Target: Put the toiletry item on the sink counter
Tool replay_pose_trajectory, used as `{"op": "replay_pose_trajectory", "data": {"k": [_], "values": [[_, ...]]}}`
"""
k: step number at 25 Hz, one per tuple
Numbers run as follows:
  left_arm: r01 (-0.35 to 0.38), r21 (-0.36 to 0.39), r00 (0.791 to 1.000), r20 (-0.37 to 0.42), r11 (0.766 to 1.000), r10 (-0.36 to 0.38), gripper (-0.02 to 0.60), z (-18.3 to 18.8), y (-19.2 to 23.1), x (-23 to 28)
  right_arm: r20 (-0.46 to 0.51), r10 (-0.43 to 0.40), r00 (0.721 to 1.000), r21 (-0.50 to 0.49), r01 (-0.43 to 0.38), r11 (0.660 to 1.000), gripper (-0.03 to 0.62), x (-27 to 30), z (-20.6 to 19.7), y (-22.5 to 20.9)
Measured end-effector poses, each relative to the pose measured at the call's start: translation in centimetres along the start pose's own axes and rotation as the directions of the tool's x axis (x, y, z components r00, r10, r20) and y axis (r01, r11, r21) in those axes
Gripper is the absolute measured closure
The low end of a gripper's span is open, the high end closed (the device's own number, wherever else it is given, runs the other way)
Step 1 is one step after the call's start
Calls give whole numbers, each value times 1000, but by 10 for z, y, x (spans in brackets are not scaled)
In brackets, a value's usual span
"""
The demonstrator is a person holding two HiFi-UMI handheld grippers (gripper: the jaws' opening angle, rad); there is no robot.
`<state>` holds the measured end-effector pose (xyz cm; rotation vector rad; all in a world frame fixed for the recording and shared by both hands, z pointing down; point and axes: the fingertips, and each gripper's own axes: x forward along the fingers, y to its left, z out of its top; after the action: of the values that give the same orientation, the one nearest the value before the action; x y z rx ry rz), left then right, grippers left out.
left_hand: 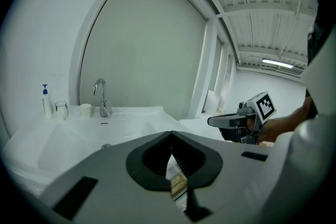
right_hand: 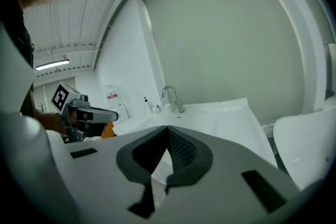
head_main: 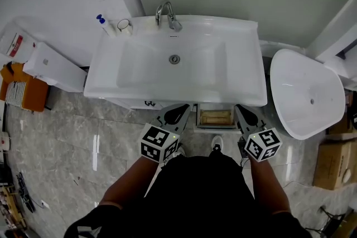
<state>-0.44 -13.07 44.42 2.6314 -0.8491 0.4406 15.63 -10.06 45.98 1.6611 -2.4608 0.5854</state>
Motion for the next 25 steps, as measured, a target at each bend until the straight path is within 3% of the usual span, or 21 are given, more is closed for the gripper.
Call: {"op": "replay_pose_trajectory", "data": {"k": [14, 25], "values": [[84, 9, 996, -41, 996, -83, 581, -33, 7, -36, 17, -96, 995, 34, 95, 995, 592, -14, -24, 45], [13, 5, 1000, 8, 1000, -13, 581, -32, -25, -46, 19, -30, 999, -7, 30, 1000, 592, -39, -22, 41]]}}
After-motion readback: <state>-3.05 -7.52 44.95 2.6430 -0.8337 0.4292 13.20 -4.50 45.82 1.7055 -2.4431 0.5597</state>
